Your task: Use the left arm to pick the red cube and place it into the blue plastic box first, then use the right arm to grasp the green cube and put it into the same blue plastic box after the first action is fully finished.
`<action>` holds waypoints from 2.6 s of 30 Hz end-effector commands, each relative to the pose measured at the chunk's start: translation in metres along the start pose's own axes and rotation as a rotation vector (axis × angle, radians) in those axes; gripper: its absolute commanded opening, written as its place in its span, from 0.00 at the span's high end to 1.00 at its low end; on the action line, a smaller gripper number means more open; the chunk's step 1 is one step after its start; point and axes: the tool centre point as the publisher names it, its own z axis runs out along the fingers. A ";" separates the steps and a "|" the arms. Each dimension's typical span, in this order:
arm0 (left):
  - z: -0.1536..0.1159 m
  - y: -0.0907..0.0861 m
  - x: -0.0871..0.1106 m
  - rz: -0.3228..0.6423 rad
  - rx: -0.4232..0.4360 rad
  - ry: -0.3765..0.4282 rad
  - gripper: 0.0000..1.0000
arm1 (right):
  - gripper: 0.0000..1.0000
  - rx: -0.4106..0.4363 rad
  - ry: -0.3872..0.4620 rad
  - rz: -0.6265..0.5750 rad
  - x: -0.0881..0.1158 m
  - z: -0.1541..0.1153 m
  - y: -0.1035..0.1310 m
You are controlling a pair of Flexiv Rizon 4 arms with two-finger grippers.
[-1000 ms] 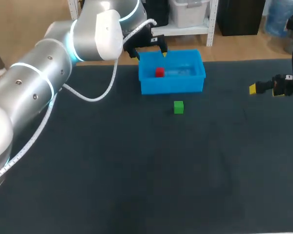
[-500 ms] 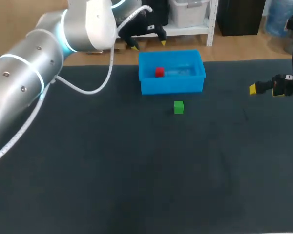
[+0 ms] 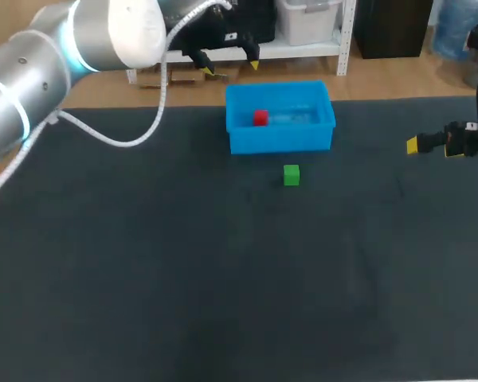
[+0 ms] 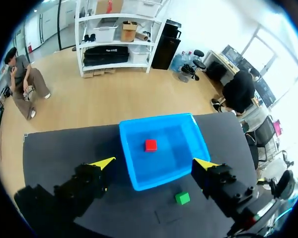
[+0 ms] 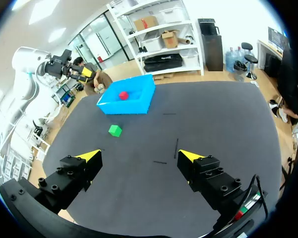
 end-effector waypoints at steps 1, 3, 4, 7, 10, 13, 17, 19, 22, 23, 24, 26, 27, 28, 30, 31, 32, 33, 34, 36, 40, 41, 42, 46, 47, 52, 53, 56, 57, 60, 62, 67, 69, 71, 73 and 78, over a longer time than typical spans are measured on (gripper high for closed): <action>-0.027 0.007 0.033 0.008 0.019 -0.073 0.00 | 0.00 0.000 0.001 0.000 0.000 0.000 0.000; -0.032 0.008 0.038 0.015 0.023 -0.077 0.00 | 0.00 0.000 0.001 0.000 0.000 0.000 0.000; -0.035 0.009 0.040 0.017 0.023 -0.078 0.00 | 0.00 0.000 0.001 0.000 0.000 0.000 0.000; -0.042 0.012 0.046 0.027 0.037 -0.082 0.00 | 0.00 0.000 0.001 0.000 0.000 0.000 0.000; -0.049 0.013 0.051 0.044 0.051 -0.093 0.00 | 0.00 0.000 0.001 0.000 0.000 0.000 0.000; -0.055 0.016 0.056 0.049 0.061 -0.096 0.00 | 0.00 0.000 0.001 0.000 0.000 0.000 0.000; -0.063 0.021 0.064 0.064 0.062 -0.092 0.00 | 0.00 0.000 0.001 0.000 0.000 0.000 0.000; -0.066 0.023 0.068 0.066 0.065 -0.091 0.00 | 0.00 0.000 0.001 0.000 0.000 0.000 0.000; -0.072 0.026 0.072 0.073 0.077 -0.091 0.00 | 0.00 0.000 0.001 0.000 0.000 0.000 0.000; -0.074 0.026 0.074 0.078 0.085 -0.090 0.00 | 0.00 0.000 0.001 0.000 0.000 0.000 0.000; -0.075 0.027 0.076 0.081 0.092 -0.091 0.00 | 0.00 0.000 0.001 0.000 0.000 0.000 0.000; -0.079 0.028 0.079 0.090 0.111 -0.094 0.00 | 0.00 0.000 0.001 0.000 0.000 0.000 0.000; -0.081 0.029 0.080 0.093 0.118 -0.096 0.00 | 0.00 0.000 0.001 0.000 0.000 0.000 0.000; -0.083 0.029 0.081 0.095 0.120 -0.095 0.00 | 0.00 0.000 0.001 0.000 0.000 0.000 0.000; -0.085 0.030 0.084 0.104 0.132 -0.091 0.00 | 0.00 0.000 0.001 0.000 0.000 0.000 0.000; -0.087 0.031 0.086 0.107 0.136 -0.090 0.00 | 0.00 0.000 0.001 0.000 0.000 0.000 0.000; -0.088 0.031 0.087 0.112 0.146 -0.084 0.00 | 0.00 0.000 0.001 0.000 0.000 0.000 0.000; -0.089 0.031 0.089 0.118 0.150 -0.083 0.00 | 0.00 0.000 0.001 0.000 0.000 0.000 0.000; -0.090 0.031 0.091 0.124 0.154 -0.081 0.00 | 0.00 0.000 0.001 0.000 0.000 0.000 0.000; -0.092 0.032 0.095 0.135 0.163 -0.074 0.00 | 0.00 0.000 0.001 0.000 0.000 0.000 0.000; -0.094 0.035 0.101 0.154 0.177 -0.063 0.00 | 0.00 0.000 0.001 0.000 0.000 0.000 0.000; -0.095 0.035 0.103 0.160 0.184 -0.057 0.00 | 0.00 0.000 0.001 0.000 0.000 0.000 0.000; -0.095 0.036 0.105 0.165 0.186 -0.054 0.00 | 0.00 0.000 0.001 0.000 0.000 0.000 0.000; -0.097 0.038 0.112 0.180 0.199 -0.045 0.00 | 0.00 0.000 0.001 0.000 0.000 0.000 0.000; -0.097 0.038 0.114 0.183 0.202 -0.043 0.00 | 0.00 0.000 0.001 0.000 0.000 0.000 0.000; -0.099 0.038 0.123 0.200 0.222 -0.028 0.00 | 0.00 0.000 0.001 0.000 0.000 0.000 0.000; -0.100 0.037 0.125 0.206 0.226 -0.025 0.00 | 0.00 0.000 0.001 0.000 0.000 0.000 0.000; -0.102 0.036 0.131 0.214 0.239 -0.018 0.00 | 0.00 0.000 0.001 0.000 0.000 0.000 0.000; -0.102 0.036 0.134 0.219 0.244 -0.013 0.00 | 0.00 0.000 0.001 0.000 0.000 0.000 0.000; -0.101 0.036 0.142 0.229 0.253 0.004 0.00 | 0.00 0.000 0.001 0.000 0.000 0.000 0.000; -0.101 0.035 0.148 0.235 0.256 0.010 0.00 | 0.00 0.000 0.001 0.000 0.000 0.000 0.000; -0.099 0.039 0.159 0.238 0.262 0.030 0.00 | 0.00 0.000 0.001 0.000 0.000 0.000 0.000; -0.097 0.040 0.163 0.236 0.261 0.038 0.00 | 0.00 0.000 0.001 0.000 0.000 0.000 0.000; -0.097 0.042 0.166 0.235 0.261 0.043 0.00 | 0.00 0.000 0.001 0.000 0.000 0.000 0.000; -0.097 0.042 0.167 0.235 0.261 0.044 0.00 | 0.00 0.000 0.001 0.000 0.000 0.000 0.000; -0.098 0.044 0.169 0.229 0.263 0.043 0.00 | 0.00 0.000 0.001 0.000 0.000 0.000 0.000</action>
